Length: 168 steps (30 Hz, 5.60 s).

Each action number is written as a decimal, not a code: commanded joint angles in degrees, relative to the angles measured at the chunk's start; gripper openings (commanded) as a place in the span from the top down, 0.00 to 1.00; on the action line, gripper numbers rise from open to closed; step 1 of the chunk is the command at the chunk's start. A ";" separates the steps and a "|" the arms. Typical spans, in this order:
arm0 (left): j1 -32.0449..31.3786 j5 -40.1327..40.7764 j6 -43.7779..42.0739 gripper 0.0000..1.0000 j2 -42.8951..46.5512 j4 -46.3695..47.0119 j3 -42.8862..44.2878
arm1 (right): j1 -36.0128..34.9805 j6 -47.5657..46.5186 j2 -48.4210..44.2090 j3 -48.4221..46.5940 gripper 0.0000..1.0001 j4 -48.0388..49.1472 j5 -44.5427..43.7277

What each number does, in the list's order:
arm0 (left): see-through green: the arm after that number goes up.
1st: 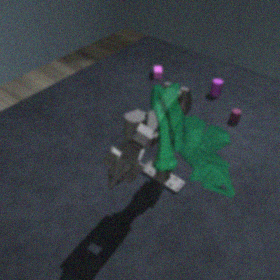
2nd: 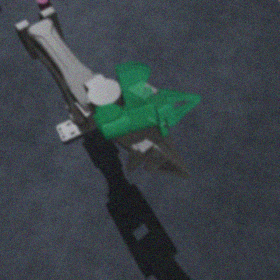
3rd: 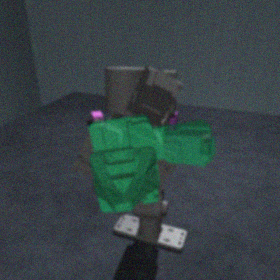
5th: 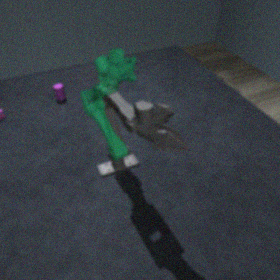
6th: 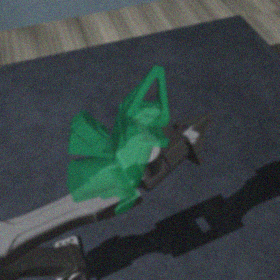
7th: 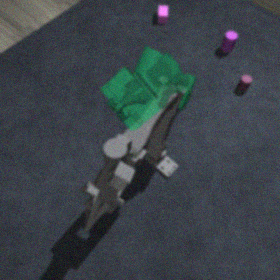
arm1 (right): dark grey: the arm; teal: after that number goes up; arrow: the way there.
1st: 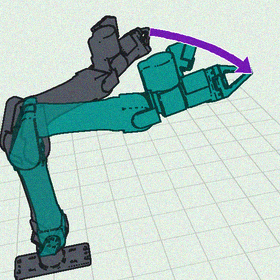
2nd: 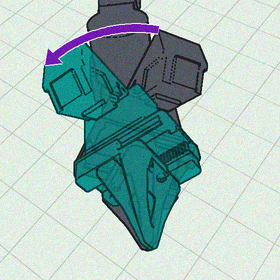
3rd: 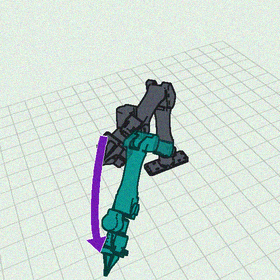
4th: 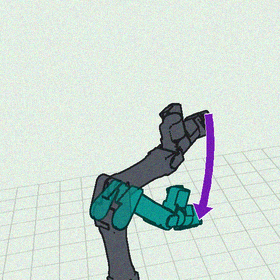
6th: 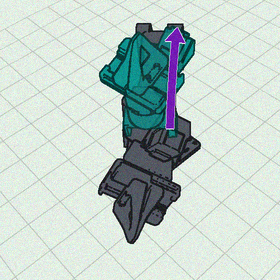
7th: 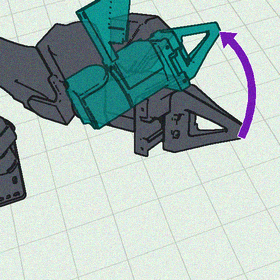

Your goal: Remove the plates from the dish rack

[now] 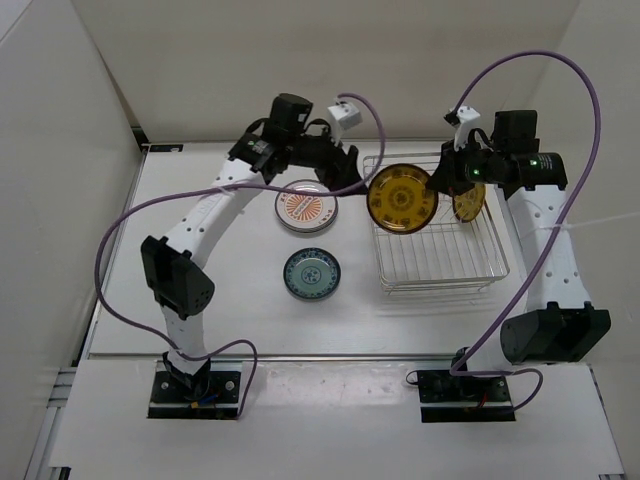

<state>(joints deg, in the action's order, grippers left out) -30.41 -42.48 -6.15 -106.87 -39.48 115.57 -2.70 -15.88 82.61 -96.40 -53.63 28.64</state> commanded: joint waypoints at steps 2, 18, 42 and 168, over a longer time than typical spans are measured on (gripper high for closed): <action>-4.56 -1.91 -0.18 0.00 -2.99 -3.40 4.57 | 0.33 -0.73 0.44 -2.13 0.99 2.21 14.06; -6.41 2.93 0.97 0.15 -5.89 -3.93 10.37 | 0.33 -1.26 0.45 0.25 0.99 2.74 11.52; -2.64 9.70 5.01 0.89 4.81 0.81 -7.61 | -1.26 2.06 -0.08 4.02 0.22 6.25 3.02; 21.19 38.70 -0.44 0.00 24.17 -4.46 -34.01 | 7.88 -0.04 30.59 -10.56 0.43 18.29 -42.88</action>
<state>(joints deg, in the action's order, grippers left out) -9.47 -2.42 -6.66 -83.40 -43.86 81.01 3.84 -17.47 112.97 -103.46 -37.08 -12.47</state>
